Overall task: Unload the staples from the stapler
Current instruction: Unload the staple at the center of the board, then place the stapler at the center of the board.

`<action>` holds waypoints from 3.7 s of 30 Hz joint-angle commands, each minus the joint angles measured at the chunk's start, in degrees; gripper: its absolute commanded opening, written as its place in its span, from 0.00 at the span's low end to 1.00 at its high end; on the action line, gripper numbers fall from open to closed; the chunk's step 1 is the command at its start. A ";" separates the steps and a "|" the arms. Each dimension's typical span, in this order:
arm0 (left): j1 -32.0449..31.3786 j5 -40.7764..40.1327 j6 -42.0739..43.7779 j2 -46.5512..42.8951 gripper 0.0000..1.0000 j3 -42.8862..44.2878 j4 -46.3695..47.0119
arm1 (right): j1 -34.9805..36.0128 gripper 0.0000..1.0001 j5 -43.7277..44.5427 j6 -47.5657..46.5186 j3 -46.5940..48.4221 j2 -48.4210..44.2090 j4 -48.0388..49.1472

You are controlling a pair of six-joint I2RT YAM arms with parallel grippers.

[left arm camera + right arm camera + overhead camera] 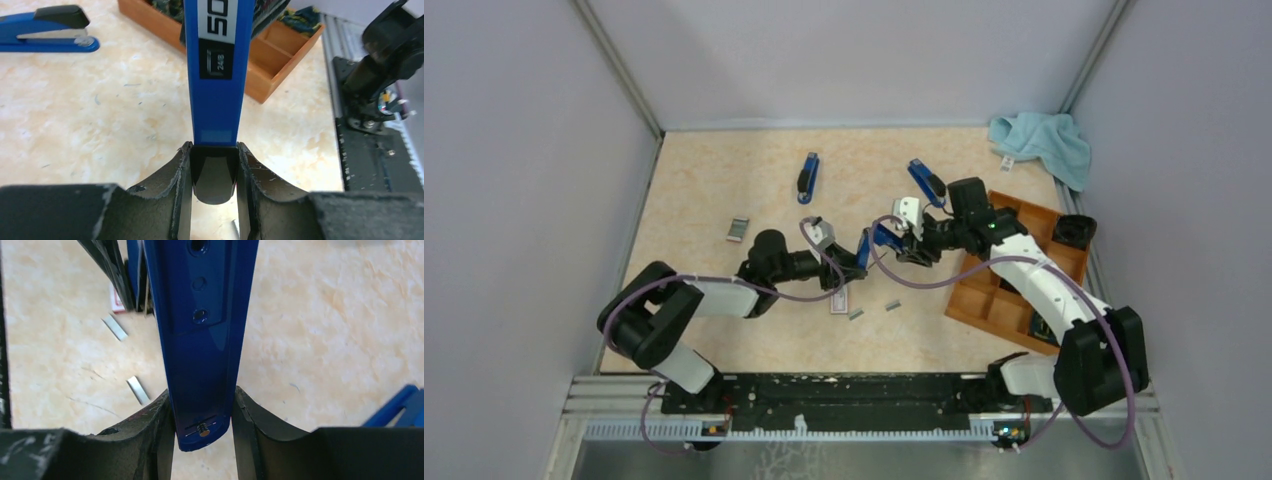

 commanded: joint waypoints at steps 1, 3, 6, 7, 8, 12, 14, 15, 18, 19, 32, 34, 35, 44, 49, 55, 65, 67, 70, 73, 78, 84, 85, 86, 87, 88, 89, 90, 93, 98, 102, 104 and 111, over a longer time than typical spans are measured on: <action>2.31 1.83 7.95 -1.07 0.00 1.50 -7.72 | -6.01 0.00 7.09 -9.15 3.05 1.19 -0.11; 2.95 1.89 8.89 -1.03 0.00 1.51 -9.51 | -7.05 0.00 6.97 -10.47 3.19 1.60 -0.89; 3.67 2.63 9.37 -0.75 0.00 1.78 -10.97 | -7.72 0.00 6.88 -11.43 3.35 2.19 -1.49; 3.73 2.80 9.55 -0.72 0.00 1.95 -11.51 | -7.76 0.00 6.96 -11.46 3.36 2.41 -1.29; 3.82 2.90 9.96 -0.77 0.00 2.31 -12.24 | -7.77 0.00 7.09 -11.55 3.39 2.52 -1.01; 3.73 1.26 13.04 -1.91 0.00 4.66 -18.81 | -7.76 0.00 8.74 -12.50 4.06 2.77 -1.05; 3.80 0.07 15.47 -3.12 0.00 5.66 -23.27 | -7.76 0.00 9.86 -13.49 4.30 2.42 -1.52; 3.82 -0.48 16.70 -3.88 0.00 5.93 -25.26 | -7.79 0.00 10.22 -14.17 4.43 2.09 -1.85; 3.82 -1.71 19.84 -5.78 0.00 6.07 -29.61 | -7.77 0.00 9.54 -16.48 4.98 1.41 -3.75; 3.82 -1.94 20.72 -6.20 0.00 6.07 -30.58 | -7.76 0.00 8.85 -16.98 5.20 1.35 -4.55; 3.47 5.77 -6.89 -10.28 0.00 3.73 -13.44 | -4.42 0.00 -6.02 -5.17 10.05 1.13 -9.77; 2.79 5.10 -16.46 -11.99 0.00 1.16 -5.79 | -1.41 0.00 -8.12 0.51 10.20 0.20 -8.85; 2.37 3.99 -20.74 -12.85 0.00 -0.42 -1.03 | 0.15 0.00 -9.58 3.93 10.01 -0.25 -7.77; -3.43 -7.94 -36.04 -17.83 0.00 -6.16 10.70 | 1.46 0.00 -31.55 40.77 0.99 -1.69 19.06; -8.37 -16.33 -35.01 -20.09 0.00 -5.53 6.14 | 1.47 0.26 -33.79 54.04 -6.49 -4.06 36.91; -9.00 -21.31 -35.36 -22.02 0.00 -6.89 3.53 | 0.74 0.82 -33.10 51.93 -6.09 -8.52 33.23; -8.55 -37.66 -30.90 -34.87 0.00 -7.84 -21.22 | -4.57 0.91 -27.38 48.35 -5.75 -15.06 28.59; -7.84 -44.53 -30.04 -37.90 0.00 -5.27 -33.80 | -4.71 0.91 -25.40 46.69 -5.58 -16.04 27.29; -4.79 -50.12 -27.46 -39.61 0.00 -1.32 -49.01 | -4.69 0.91 -24.02 45.40 -5.44 -16.90 26.36; 1.65 -48.70 -25.38 -37.75 0.00 2.45 -56.51 | -4.73 0.91 -23.25 44.90 -5.53 -17.20 26.05; 14.84 -41.60 -25.28 -29.66 0.00 8.29 -61.95 | -4.74 0.91 -22.41 44.44 -5.57 -17.34 25.69; 19.23 -48.34 -27.30 -15.46 0.00 19.89 -69.00 | -4.69 0.91 -21.80 44.09 -5.62 -17.65 25.70; 19.74 -48.82 -27.53 -11.73 0.00 22.27 -70.10 | -4.71 0.90 -21.74 44.06 -5.68 -17.65 25.70; 20.41 -48.69 -27.80 -9.89 0.00 24.52 -70.74 | -4.69 0.90 -21.72 44.02 -5.75 -17.65 25.69; 21.03 -48.54 -28.17 -6.36 0.00 27.02 -71.38 | -4.70 0.90 -21.61 44.06 -5.70 -17.65 25.70; 21.80 -48.62 -28.68 -3.70 0.00 29.58 -72.50 | -4.75 0.90 -21.55 44.00 -5.75 -17.65 25.70; 22.44 -49.36 -29.37 -0.62 0.00 32.47 -74.09 | -4.69 0.90 -21.51 43.95 -5.71 -17.69 25.66; 23.13 -49.85 -29.65 2.54 0.00 35.67 -76.03 | -4.69 0.90 -21.44 43.94 -5.73 -17.73 25.59; 25.33 -50.70 -30.35 12.41 0.00 47.50 -84.83 | -4.69 0.90 -21.13 43.73 -5.86 -17.99 25.61; 28.28 -47.36 -29.19 27.09 0.00 67.74 -98.07 | -4.70 0.90 -21.03 43.51 -5.97 -18.29 25.63; 30.86 -42.03 -29.07 32.18 0.00 73.63 -99.64 | -4.69 0.90 -20.82 43.27 -5.97 -18.50 25.44; 32.28 -39.80 -30.03 32.49 0.11 73.28 -97.98 | -4.70 0.90 -20.68 43.20 -5.97 -18.61 25.48; 35.49 -31.91 -31.75 33.12 0.35 72.72 -94.38 | -4.71 0.90 -20.78 43.28 -5.89 -18.68 25.44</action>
